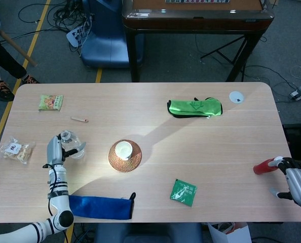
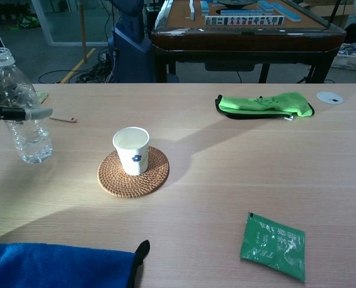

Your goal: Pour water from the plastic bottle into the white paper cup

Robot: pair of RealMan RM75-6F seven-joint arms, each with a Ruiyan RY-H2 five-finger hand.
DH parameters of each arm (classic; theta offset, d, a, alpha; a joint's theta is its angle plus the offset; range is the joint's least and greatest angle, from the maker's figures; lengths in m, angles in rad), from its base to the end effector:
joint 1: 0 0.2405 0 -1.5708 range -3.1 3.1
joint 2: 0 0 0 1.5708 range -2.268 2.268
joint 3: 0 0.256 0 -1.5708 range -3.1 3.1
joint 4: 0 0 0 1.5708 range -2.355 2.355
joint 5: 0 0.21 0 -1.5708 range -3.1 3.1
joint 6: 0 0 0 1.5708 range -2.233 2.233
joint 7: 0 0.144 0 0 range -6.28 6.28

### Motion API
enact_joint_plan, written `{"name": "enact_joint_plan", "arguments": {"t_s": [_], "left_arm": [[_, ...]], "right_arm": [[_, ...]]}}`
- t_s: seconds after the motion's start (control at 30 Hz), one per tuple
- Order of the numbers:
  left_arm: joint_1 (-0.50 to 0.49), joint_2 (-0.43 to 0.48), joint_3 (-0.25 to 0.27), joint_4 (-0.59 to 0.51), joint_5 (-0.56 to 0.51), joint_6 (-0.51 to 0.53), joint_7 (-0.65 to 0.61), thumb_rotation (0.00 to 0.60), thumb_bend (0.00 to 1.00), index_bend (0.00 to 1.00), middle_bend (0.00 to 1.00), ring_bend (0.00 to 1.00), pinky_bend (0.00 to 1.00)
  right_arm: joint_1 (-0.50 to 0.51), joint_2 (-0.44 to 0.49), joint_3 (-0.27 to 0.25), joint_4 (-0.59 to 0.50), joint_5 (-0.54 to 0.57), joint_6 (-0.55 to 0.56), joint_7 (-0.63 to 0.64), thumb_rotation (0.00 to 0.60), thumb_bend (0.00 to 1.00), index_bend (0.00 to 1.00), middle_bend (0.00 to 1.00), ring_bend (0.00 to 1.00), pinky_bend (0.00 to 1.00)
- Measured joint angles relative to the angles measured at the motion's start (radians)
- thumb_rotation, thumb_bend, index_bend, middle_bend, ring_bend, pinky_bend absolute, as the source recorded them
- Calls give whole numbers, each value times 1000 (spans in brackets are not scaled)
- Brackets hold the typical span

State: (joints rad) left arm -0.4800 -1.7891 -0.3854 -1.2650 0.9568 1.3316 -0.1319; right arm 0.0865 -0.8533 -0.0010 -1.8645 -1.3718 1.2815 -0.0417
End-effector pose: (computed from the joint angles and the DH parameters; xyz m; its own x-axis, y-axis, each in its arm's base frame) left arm -0.2379 0.3317 0.0058 -0.2567 -0.1652 0.9523 0.9408 0.1829 0.2854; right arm -0.3082 -0.1623 0.1911 0.4030 -0.2547 0.8790 -0.8912 0.1095 0.4403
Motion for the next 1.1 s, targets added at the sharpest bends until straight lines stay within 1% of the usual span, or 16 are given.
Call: {"name": "enact_joint_plan", "arguments": {"t_s": [0.3,0.4,0.5,0.67,0.7,0.83,0.97,1.1], "left_arm": [[25,-28,32,100,87,-13,-87,600,110,634,764,527,374],[29,-31,38,118,101,-28,-99,600,110,608,727,498,358],[31,-26,45,120,110,-51,-107,600,109,559,661,453,324],[35,3,61,94,115,-112,-108,600,108,437,490,347,251],[36,10,63,87,115,-123,-108,600,107,426,475,337,247],[41,31,67,68,119,-149,-114,600,105,337,362,275,225],[46,48,68,55,126,-164,-128,600,102,232,242,212,198],[50,65,69,40,127,-179,-132,600,74,156,150,160,178]], "right_arm": [[2,2,-1,-6,9,-6,-11,600,131,331,305,157,241],[2,3,-2,-8,11,-8,-13,600,131,331,305,157,241],[3,3,-2,-9,13,-9,-15,600,131,331,305,157,241],[3,5,-3,-11,14,-11,-17,600,131,331,305,157,241],[3,5,-3,-12,15,-11,-17,600,131,331,305,158,241],[3,8,-2,-13,16,-10,-16,600,131,331,305,158,241],[3,8,-3,-14,17,-12,-17,600,131,331,305,158,241],[4,8,-4,-15,18,-15,-21,600,131,331,305,158,241]]}}
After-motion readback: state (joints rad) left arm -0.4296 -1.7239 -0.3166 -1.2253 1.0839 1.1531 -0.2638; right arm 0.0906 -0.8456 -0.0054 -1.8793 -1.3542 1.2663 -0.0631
